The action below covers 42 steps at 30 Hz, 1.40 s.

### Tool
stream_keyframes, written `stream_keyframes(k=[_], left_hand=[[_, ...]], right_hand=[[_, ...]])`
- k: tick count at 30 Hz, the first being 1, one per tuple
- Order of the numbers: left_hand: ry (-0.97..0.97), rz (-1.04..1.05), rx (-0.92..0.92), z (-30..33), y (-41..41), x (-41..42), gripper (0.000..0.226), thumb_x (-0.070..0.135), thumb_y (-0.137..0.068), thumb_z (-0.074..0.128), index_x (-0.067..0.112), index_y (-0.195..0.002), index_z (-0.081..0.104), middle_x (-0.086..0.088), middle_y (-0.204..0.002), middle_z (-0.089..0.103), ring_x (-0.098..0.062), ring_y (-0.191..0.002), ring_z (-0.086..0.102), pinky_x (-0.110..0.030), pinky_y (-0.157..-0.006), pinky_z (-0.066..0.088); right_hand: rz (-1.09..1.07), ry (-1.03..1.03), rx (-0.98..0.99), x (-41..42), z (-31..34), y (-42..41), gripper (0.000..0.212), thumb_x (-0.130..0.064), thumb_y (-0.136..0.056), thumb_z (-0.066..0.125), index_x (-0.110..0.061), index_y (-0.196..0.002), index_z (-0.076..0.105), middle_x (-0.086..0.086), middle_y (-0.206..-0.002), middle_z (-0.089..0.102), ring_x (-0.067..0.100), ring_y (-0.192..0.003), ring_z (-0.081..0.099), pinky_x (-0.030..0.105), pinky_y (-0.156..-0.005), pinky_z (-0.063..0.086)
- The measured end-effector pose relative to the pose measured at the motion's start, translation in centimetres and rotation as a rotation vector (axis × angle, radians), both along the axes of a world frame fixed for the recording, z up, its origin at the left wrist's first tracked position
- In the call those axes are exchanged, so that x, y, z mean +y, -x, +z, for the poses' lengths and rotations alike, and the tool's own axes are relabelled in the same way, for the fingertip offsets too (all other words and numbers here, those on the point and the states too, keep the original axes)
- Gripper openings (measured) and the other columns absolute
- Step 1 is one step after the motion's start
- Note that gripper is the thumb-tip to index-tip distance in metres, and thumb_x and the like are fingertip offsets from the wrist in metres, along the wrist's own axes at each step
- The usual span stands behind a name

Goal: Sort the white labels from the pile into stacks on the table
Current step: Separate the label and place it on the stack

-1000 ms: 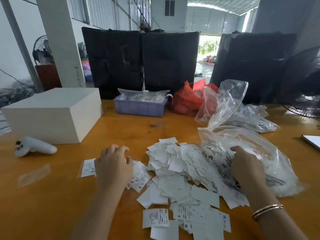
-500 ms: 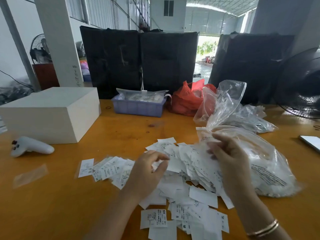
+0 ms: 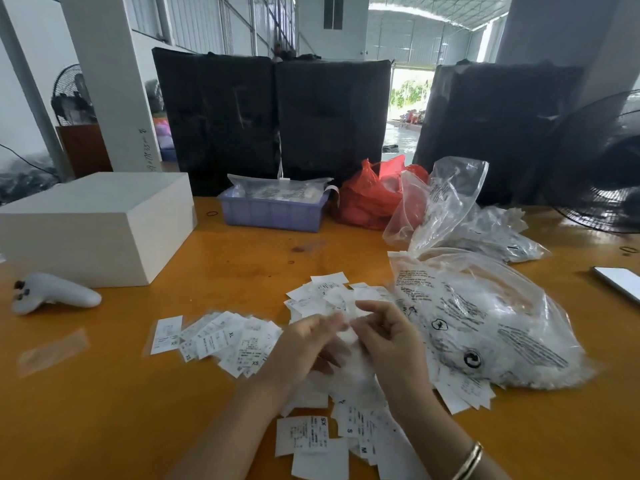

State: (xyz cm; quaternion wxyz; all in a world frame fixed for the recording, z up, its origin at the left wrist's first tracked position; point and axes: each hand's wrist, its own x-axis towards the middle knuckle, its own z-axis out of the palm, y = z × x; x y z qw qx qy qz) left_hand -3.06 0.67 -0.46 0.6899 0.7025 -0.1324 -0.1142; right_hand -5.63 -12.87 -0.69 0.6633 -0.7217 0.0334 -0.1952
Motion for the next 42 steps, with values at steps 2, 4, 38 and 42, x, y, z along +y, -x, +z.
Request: stream_keyframes(k=[2, 4, 38, 42], left_hand=[[-0.084, 0.029, -0.030, -0.2, -0.1, -0.1, 0.015, 0.025, -0.087, 0.068, 0.015, -0.098, 0.067, 0.001, -0.068, 0.070, -0.008, -0.063, 0.066, -0.017, -0.057, 0.049], [-0.079, 0.058, -0.022, -0.6, -0.3, -0.1, 0.012, 0.013, -0.088, 0.067, 0.016, -0.099, 0.066, 0.005, -0.065, 0.069, -0.006, -0.064, 0.066, -0.016, -0.058, 0.049], [0.016, 0.528, -0.083, -0.9, -1.6, 1.4, 0.008, 0.034, -0.082, 0.073, 0.026, -0.082, 0.072, 0.011, -0.074, 0.072, -0.011, -0.078, 0.068, -0.023, -0.068, 0.055], [0.011, 0.518, -0.125, -0.9, -1.8, 1.5, 0.010, 0.031, -0.079, 0.075, 0.022, -0.080, 0.070, 0.011, -0.080, 0.074, -0.003, -0.079, 0.069, -0.015, -0.063, 0.049]], right_hand=[[-0.013, -0.019, -0.003, -0.2, -0.1, -0.2, 0.027, -0.005, -0.085, 0.068, -0.032, -0.091, 0.067, -0.009, -0.062, 0.061, 0.005, -0.054, 0.051, 0.019, -0.051, 0.045], [-0.011, -0.052, -0.001, -0.4, -0.1, -0.3, 0.027, -0.007, -0.084, 0.069, -0.033, -0.091, 0.067, -0.010, -0.062, 0.060, 0.005, -0.053, 0.050, 0.020, -0.049, 0.043], [0.073, 1.398, -0.068, -1.9, -0.7, -1.9, 0.043, -0.051, -0.094, 0.037, -0.039, -0.134, 0.047, -0.020, -0.142, 0.043, 0.005, -0.135, 0.030, 0.035, -0.102, 0.001], [-0.007, 1.369, -0.138, -1.8, -1.0, -2.2, 0.033, -0.044, -0.098, 0.038, -0.036, -0.113, 0.066, -0.021, -0.115, 0.064, 0.004, -0.114, 0.049, 0.032, -0.096, 0.008]])
